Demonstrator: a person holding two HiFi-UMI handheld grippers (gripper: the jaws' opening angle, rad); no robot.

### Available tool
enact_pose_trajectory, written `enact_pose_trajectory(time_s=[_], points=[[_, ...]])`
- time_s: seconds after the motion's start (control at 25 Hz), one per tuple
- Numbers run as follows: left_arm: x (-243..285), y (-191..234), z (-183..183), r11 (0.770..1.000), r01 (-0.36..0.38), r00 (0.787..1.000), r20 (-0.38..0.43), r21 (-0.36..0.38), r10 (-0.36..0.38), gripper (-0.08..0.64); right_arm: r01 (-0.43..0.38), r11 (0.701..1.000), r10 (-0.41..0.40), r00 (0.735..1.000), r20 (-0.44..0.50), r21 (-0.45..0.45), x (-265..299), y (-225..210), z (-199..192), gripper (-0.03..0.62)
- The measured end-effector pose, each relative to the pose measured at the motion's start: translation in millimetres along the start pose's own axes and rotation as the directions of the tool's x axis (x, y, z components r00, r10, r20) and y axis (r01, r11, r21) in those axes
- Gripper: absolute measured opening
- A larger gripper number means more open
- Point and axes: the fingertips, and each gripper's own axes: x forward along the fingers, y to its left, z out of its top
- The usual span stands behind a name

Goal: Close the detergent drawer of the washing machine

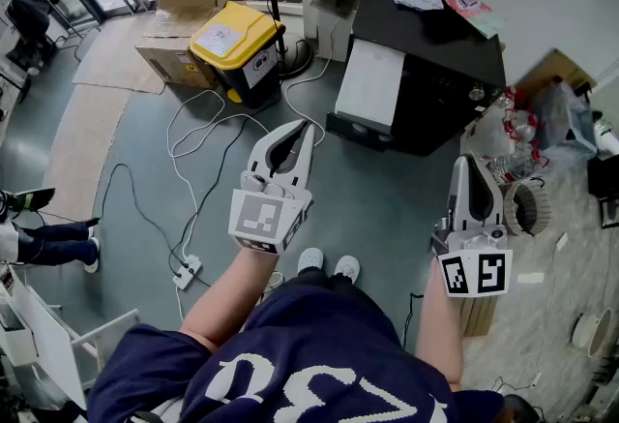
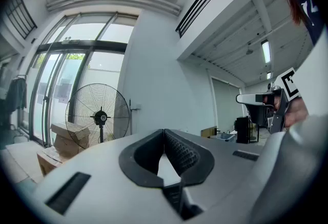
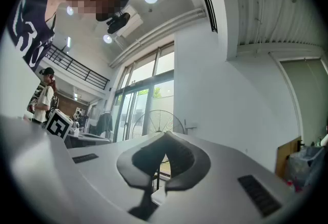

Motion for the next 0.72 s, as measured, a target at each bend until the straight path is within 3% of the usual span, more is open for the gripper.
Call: enact_pose_trajectory(time_s=[0.72], points=[[4,26,0,0.999,0.045,0.999,0.011,-0.003,-0.045,0.02,0.037,0.999,-0.037,0.999,0.026,0.023,24,19,-3,0.015]])
